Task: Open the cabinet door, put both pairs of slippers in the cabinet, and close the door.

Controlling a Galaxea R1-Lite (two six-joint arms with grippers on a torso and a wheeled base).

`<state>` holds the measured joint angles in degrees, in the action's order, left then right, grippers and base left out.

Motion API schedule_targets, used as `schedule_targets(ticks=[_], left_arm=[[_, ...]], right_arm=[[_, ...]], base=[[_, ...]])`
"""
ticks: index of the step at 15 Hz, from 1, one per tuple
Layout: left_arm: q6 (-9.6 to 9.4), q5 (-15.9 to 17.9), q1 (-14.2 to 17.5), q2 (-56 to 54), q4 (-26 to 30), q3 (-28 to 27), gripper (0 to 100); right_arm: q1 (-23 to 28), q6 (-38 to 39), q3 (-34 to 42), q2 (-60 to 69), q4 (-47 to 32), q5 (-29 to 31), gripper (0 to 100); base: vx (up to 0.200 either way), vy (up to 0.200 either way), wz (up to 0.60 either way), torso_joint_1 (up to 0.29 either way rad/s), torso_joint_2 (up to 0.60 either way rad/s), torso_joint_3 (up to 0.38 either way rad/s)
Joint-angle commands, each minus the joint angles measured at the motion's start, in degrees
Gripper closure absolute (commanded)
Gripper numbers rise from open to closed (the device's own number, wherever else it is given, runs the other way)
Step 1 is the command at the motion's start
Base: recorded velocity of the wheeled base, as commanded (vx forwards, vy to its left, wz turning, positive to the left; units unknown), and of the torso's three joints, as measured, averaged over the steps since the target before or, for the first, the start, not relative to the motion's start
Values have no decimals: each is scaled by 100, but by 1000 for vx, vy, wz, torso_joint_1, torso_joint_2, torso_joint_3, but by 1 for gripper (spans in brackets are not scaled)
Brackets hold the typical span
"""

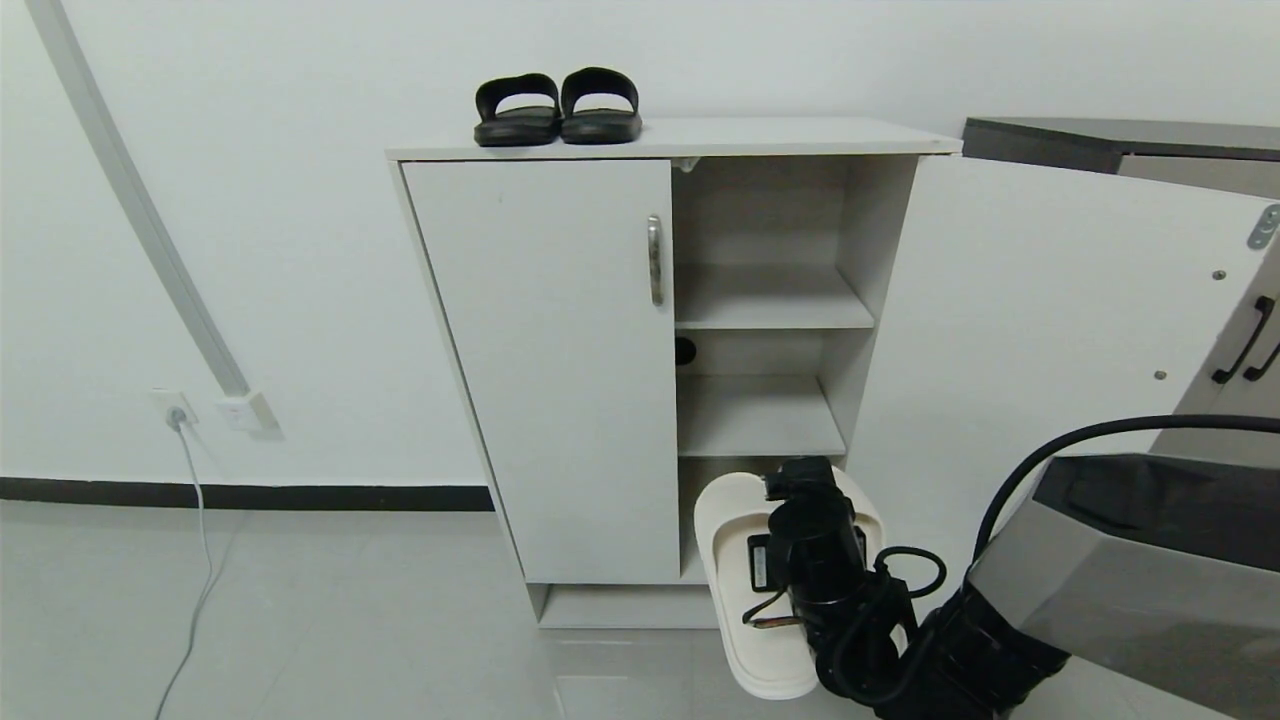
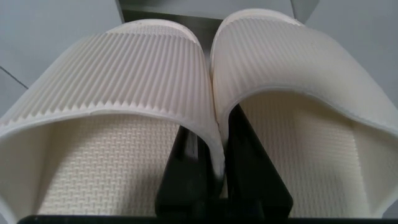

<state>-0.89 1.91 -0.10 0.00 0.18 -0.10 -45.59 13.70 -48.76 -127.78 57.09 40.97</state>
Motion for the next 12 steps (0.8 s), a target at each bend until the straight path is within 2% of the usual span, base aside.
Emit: schedule_targets(ticks=[1,5,12], left_arm=[[1,2,1,9,-1,1,100],[1,2,1,18,8,1,100],[1,2,1,18,-1,1,100]], right_arm=[[-2,1,-10,-36,4,-2,100],[-2,1,-10,-89,74,-2,100],[86,-25,-353,-511,206,-2,100]], base=[[0,0,0,0,0,0],[0,0,0,-1,1,-25],[0,0,0,2,1,-180]])
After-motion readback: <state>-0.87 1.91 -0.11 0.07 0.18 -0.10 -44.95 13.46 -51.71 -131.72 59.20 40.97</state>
